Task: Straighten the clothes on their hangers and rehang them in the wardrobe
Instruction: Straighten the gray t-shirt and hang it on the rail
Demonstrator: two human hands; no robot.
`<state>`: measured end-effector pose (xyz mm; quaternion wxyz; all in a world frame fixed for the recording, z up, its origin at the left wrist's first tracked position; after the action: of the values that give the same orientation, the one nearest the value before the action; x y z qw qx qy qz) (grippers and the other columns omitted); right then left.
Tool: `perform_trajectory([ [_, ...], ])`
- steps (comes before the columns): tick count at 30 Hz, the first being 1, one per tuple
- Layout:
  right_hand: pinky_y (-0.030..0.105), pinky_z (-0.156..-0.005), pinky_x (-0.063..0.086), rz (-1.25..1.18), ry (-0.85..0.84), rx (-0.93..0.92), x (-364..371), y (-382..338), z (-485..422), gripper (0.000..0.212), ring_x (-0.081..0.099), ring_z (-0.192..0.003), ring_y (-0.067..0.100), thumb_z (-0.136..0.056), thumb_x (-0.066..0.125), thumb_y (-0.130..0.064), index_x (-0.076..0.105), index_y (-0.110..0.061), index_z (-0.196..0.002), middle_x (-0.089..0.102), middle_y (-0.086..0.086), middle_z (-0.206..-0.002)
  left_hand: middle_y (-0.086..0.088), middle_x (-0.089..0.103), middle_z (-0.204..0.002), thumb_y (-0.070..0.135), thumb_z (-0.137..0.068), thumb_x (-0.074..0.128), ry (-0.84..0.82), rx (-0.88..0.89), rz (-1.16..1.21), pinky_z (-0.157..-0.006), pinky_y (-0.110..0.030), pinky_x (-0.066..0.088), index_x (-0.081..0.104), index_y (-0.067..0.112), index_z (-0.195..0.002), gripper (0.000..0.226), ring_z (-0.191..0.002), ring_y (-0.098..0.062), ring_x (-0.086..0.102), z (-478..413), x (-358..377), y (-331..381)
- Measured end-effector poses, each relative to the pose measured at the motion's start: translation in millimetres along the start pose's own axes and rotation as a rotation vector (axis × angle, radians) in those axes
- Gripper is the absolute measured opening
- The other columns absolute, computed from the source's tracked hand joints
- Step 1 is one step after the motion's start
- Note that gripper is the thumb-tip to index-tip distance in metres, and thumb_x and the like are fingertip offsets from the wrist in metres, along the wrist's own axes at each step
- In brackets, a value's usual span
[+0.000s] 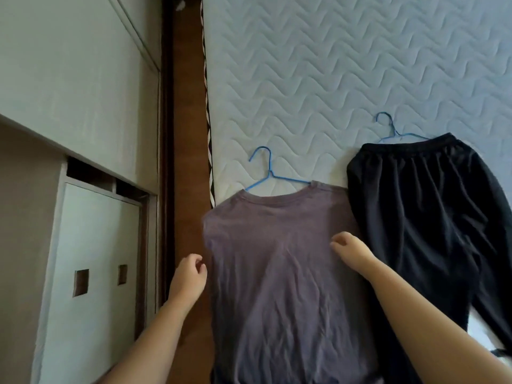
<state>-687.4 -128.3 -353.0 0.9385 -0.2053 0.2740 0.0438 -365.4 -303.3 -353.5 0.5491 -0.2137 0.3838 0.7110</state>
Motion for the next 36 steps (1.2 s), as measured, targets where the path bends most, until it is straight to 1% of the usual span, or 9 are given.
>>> perform_trajectory([
  [6,0.034,-0.099,0.036,0.141,0.132,-0.103,-16,-50,-95,0.042,0.048,-0.119,0.033,-0.09,0.051,-0.017,0.044,-0.002,-0.129,0.047,0.019,-0.131,-0.011,0.042,-0.141,0.02,-0.091,0.05,0.074,0.096,-0.006,-0.102,-0.039,0.038,0.037,0.01,-0.135,0.047,-0.128,-0.027,0.042,-95,0,38],
  [11,0.042,-0.109,0.03,0.343,0.186,-0.139,-32,-50,-152,0.055,0.03,-0.134,0.034,-0.09,0.05,-0.019,0.031,-0.001,-0.139,0.032,0.018,-0.145,-0.007,0.036,-0.147,0.027,-0.092,0.048,-0.037,0.092,0.06,-0.108,-0.039,0.033,0.028,0.016,-0.141,0.054,-0.134,-0.025,0.036,-142,22,38],
  [14,0.044,-0.103,0.036,0.483,0.191,-0.147,-36,-41,-171,0.05,0.032,-0.128,0.035,-0.09,0.049,-0.018,0.035,-0.004,-0.136,0.033,0.016,-0.14,-0.007,0.045,-0.139,0.027,-0.093,0.047,-0.066,0.091,0.001,-0.101,-0.036,0.037,0.037,0.014,-0.136,0.046,-0.126,-0.026,0.044,-153,33,32],
  [18,0.041,-0.085,0.041,0.709,0.319,-0.161,-41,-40,-177,0.03,0.043,-0.111,0.034,-0.091,0.047,-0.019,0.047,-0.003,-0.116,0.045,0.016,-0.122,-0.012,0.058,-0.119,0.025,-0.093,0.047,0.044,0.017,0.025,-0.08,-0.032,0.042,0.049,0.009,-0.122,0.033,-0.107,-0.028,0.055,-153,33,24],
  [25,0.035,-0.095,0.035,0.895,0.204,-0.224,-23,-32,-156,0.027,0.042,-0.119,0.027,-0.093,0.042,-0.024,0.05,-0.012,-0.116,0.047,0.008,-0.124,-0.018,0.061,-0.102,0.02,-0.095,0.042,0.12,-0.042,0.111,-0.072,-0.033,0.036,0.053,0.001,-0.108,0.025,-0.096,-0.036,0.056,-117,24,7],
  [28,0.035,-0.098,0.036,0.859,0.186,-0.256,-20,-27,-140,0.027,0.04,-0.121,0.026,-0.092,0.044,-0.022,0.051,-0.015,-0.116,0.042,0.006,-0.127,-0.011,0.055,-0.093,0.016,-0.095,0.039,0.172,0.004,0.229,-0.073,-0.032,0.035,0.054,0.003,-0.103,0.022,-0.094,-0.033,0.054,-92,9,10],
  [31,0.039,-0.102,0.031,0.77,0.106,-0.235,-16,-26,-122,0.027,0.041,-0.123,0.027,-0.093,0.044,-0.026,0.049,-0.013,-0.117,0.044,0.007,-0.13,-0.009,0.053,-0.094,0.012,-0.096,0.038,0.184,-0.036,0.583,-0.078,-0.031,0.035,0.053,0.012,-0.09,0.016,-0.094,-0.025,0.05,-62,-7,11],
  [34,0.04,-0.101,0.032,0.635,0.069,-0.229,-20,-24,-97,0.008,0.046,-0.119,0.027,-0.094,0.043,-0.027,0.044,-0.021,-0.089,0.052,0.008,-0.123,-0.011,0.058,-0.093,0.015,-0.096,0.038,0.105,-0.084,0.912,-0.083,-0.036,0.04,0.055,0.017,-0.082,0.022,-0.089,-0.025,0.054,-32,-19,7],
  [36,0.038,-0.094,0.035,0.544,0.047,-0.225,-26,-21,-75,0.027,0.05,-0.113,0.028,-0.093,0.043,-0.027,0.032,-0.026,-0.069,0.056,0.01,-0.117,-0.011,0.059,-0.091,0.015,-0.096,0.038,0.081,-0.082,1.028,-0.078,-0.036,0.042,0.055,0.014,-0.082,0.023,-0.084,-0.023,0.055,-8,-31,8],
])
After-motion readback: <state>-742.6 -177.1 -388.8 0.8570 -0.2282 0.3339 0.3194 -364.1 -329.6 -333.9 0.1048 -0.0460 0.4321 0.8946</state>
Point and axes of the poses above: each hand's wrist, its own z-axis away from the middle knuckle, its own x-axis out of the palm, y = z × x, the point moved 5 cm from there along -z, towards the middle knuckle
